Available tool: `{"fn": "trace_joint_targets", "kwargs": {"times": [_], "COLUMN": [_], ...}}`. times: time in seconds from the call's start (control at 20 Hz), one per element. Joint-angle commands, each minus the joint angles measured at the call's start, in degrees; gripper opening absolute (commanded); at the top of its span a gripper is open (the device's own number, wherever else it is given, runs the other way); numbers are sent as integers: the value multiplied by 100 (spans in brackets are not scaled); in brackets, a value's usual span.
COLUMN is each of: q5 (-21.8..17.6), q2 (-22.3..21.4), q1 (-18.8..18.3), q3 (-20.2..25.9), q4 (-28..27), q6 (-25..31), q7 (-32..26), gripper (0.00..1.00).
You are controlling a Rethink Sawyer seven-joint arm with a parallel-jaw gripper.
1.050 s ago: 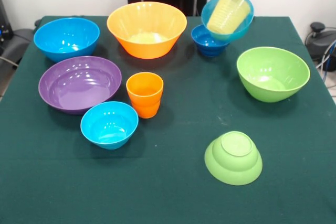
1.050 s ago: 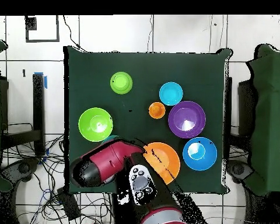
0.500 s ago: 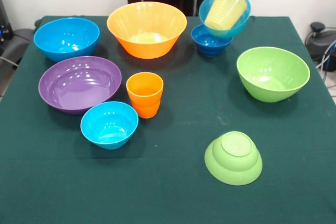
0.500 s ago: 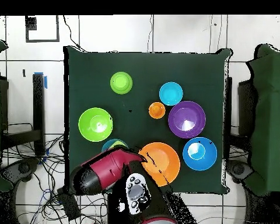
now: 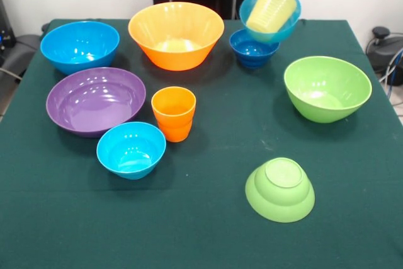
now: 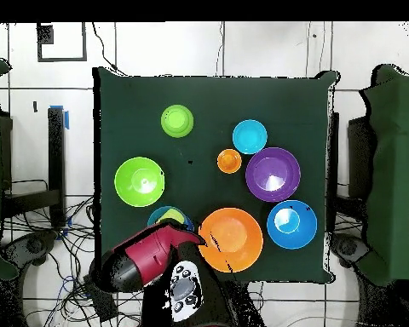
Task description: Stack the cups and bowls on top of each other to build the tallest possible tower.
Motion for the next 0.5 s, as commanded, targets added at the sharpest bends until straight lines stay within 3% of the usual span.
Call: {"fn": "trace_joint_targets", "kwargs": {"times": [0.05, 0.5], "q5": [-173, -163], "q2": [443, 939], "q1": [62, -279], "q3": [-229, -148], "q4": [203, -214], "q6": [-505, -404], "q7": [1057, 692], "gripper": [0, 0]}}
